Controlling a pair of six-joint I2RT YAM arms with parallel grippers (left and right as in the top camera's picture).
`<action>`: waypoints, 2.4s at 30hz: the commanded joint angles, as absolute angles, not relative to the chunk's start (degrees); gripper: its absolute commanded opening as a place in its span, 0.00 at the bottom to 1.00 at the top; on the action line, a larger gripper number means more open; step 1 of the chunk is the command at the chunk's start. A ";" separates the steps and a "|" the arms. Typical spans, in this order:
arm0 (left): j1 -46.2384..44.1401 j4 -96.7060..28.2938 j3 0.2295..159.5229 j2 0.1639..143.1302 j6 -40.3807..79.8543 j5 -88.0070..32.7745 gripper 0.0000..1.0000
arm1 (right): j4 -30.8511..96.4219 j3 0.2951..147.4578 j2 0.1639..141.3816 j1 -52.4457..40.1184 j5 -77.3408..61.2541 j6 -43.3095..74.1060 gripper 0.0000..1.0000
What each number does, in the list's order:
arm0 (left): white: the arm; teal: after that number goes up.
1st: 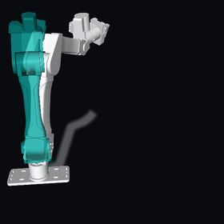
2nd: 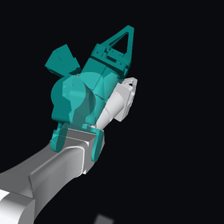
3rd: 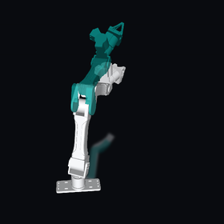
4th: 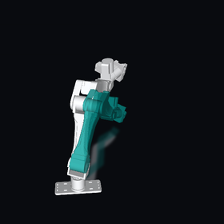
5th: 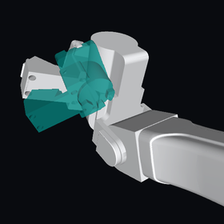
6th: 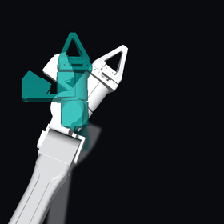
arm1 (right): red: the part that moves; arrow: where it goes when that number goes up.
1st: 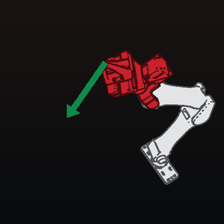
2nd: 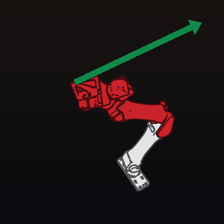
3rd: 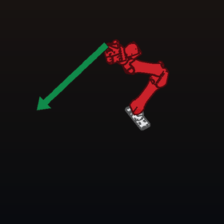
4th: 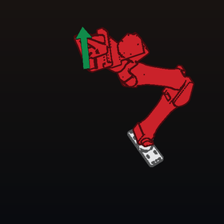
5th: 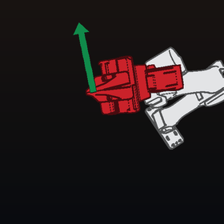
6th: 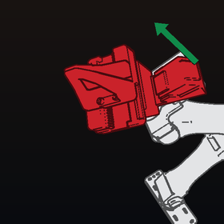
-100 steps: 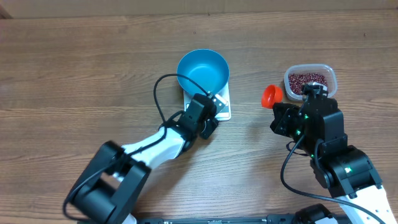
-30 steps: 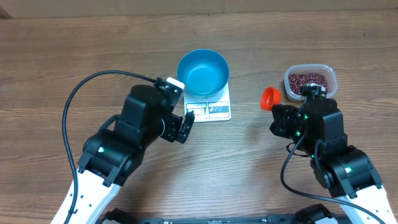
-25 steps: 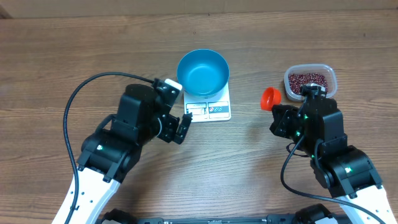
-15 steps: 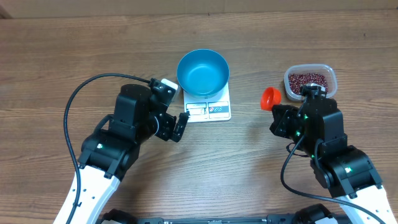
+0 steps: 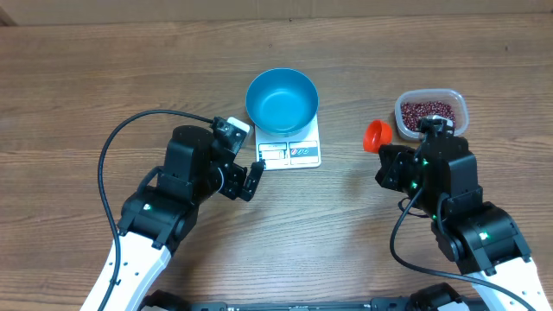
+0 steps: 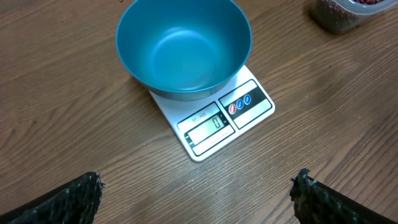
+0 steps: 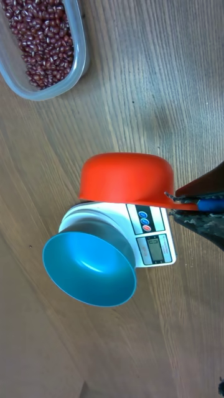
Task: Scoop item into bowl and weigh 150g on scale
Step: 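Withdraw the left gripper back from the scale toward the front, then move the red scoop with the right gripper over the bean tub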
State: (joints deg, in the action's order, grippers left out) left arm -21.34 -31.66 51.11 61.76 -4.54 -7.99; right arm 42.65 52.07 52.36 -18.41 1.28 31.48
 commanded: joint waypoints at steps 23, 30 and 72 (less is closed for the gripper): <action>-21.12 -32.99 50.74 60.64 -5.80 -8.84 0.99 | 42.28 54.08 52.21 -18.24 2.28 31.22 0.04; -21.12 -32.99 50.74 60.64 -5.78 -8.84 1.00 | 42.33 54.08 52.21 -18.24 2.24 30.57 0.04; -21.12 -32.99 50.74 60.64 -5.78 -8.84 1.00 | 53.56 81.01 87.72 4.36 2.94 -3.60 0.04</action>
